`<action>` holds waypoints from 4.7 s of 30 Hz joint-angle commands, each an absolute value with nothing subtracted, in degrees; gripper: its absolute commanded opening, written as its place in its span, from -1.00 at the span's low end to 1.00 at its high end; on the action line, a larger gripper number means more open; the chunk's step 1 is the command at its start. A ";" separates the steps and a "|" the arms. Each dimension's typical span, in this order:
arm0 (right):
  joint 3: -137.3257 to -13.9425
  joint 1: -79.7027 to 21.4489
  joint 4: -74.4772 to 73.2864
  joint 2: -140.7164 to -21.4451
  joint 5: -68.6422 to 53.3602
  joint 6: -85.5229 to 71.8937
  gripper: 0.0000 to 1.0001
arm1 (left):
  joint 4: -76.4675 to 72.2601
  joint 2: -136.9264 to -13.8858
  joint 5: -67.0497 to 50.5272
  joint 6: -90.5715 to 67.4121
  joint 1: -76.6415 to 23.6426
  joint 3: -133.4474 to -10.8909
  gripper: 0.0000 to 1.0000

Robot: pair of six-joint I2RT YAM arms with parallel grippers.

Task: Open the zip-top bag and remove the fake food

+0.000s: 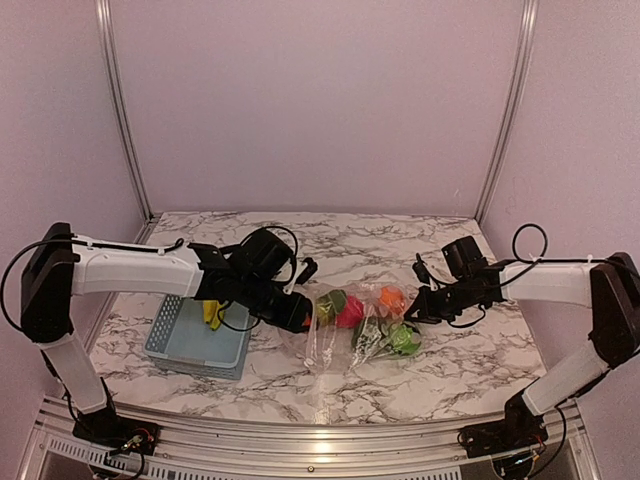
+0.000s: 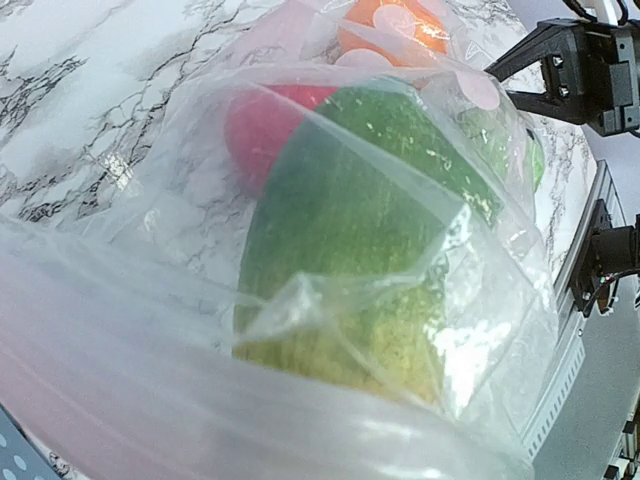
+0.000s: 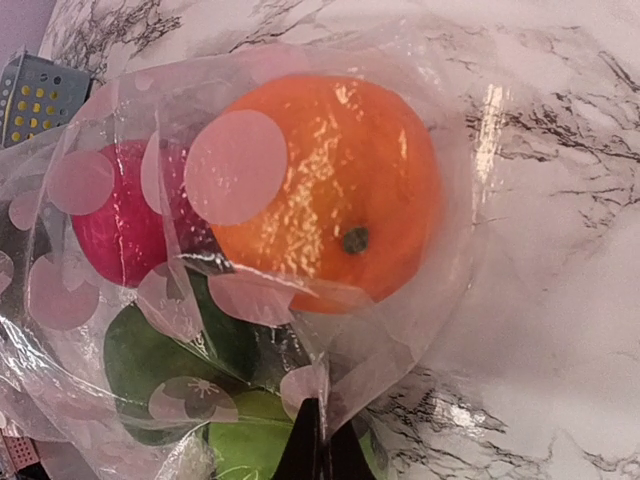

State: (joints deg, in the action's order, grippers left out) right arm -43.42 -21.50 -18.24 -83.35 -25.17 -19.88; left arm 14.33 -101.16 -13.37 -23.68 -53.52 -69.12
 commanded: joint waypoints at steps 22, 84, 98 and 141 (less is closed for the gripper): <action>-42.05 -20.48 -18.02 -81.58 -24.48 -20.22 -1.00 | 29.81 -72.76 -8.91 -33.00 -30.47 -49.35 -0.34; -37.92 -20.57 -13.78 -82.32 -38.31 -21.08 -1.00 | -12.27 -118.08 -20.83 -38.05 -52.53 -72.66 0.47; -38.55 -20.57 -14.94 -83.18 -39.70 -19.79 -1.00 | -15.73 -115.81 -12.53 -24.77 -56.12 -67.94 0.61; -33.53 -20.57 -15.09 -76.85 -34.58 -22.57 -1.00 | -15.64 -104.38 -12.94 -27.85 -58.94 -55.10 0.33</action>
